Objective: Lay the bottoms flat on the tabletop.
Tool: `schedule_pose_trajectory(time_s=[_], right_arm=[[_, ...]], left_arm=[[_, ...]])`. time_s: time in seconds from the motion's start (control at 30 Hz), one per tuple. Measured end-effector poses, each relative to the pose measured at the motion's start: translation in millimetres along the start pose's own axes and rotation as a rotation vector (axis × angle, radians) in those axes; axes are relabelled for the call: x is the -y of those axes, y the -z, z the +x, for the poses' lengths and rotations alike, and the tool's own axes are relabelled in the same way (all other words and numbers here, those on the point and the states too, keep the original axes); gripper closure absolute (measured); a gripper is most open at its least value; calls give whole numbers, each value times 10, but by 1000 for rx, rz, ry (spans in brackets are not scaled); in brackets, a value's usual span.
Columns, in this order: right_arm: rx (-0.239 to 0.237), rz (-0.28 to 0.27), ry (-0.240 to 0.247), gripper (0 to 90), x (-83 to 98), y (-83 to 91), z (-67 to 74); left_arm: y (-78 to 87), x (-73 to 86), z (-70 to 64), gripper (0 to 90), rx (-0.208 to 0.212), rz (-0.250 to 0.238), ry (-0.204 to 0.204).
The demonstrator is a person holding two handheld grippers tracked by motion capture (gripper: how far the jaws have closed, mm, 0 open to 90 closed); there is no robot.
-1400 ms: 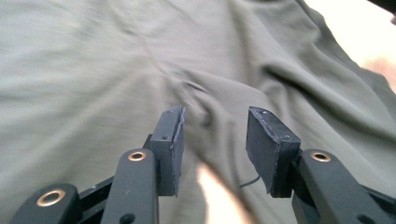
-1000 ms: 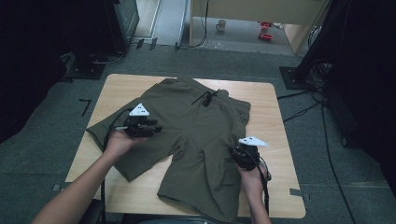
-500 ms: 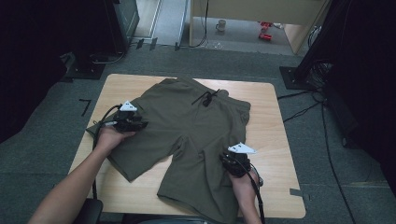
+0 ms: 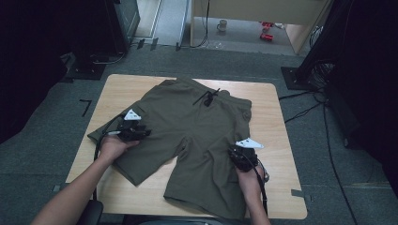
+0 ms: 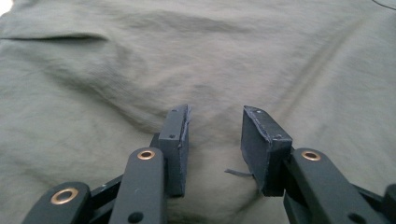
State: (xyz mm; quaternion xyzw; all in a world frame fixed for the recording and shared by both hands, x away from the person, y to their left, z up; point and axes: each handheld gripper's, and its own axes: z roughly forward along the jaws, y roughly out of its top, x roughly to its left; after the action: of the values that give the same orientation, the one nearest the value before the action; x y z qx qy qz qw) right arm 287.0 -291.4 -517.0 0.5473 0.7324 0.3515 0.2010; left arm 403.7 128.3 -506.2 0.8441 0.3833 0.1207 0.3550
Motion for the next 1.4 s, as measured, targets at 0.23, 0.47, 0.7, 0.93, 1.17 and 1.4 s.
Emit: schedule_pose_trajectory(time_s=[0.23, 0.47, 0.7, 0.93, 1.17, 1.4], right_arm=[[16, 1, 7, 830, -104, -88, -162], [27, -5, 16, 811, -230, -212, -317], [39, -19, 22, 788, -377, -370, -481], [45, -34, 23, 787, -501, -516, -566], [58, -40, 29, 705, -622, -642, -678], [48, -35, 18, 622, -641, -396, -704]], left_arm=[[24, 53, -219, 627, 38, -2, 10], [50, 100, -479, 630, 88, 8, 6], [42, 117, -716, 628, 130, 14, -3], [16, 120, -939, 610, 167, 16, -20], [-17, 115, -1076, 615, 248, 21, 9], [181, -27, -869, 609, 221, -66, 28]])
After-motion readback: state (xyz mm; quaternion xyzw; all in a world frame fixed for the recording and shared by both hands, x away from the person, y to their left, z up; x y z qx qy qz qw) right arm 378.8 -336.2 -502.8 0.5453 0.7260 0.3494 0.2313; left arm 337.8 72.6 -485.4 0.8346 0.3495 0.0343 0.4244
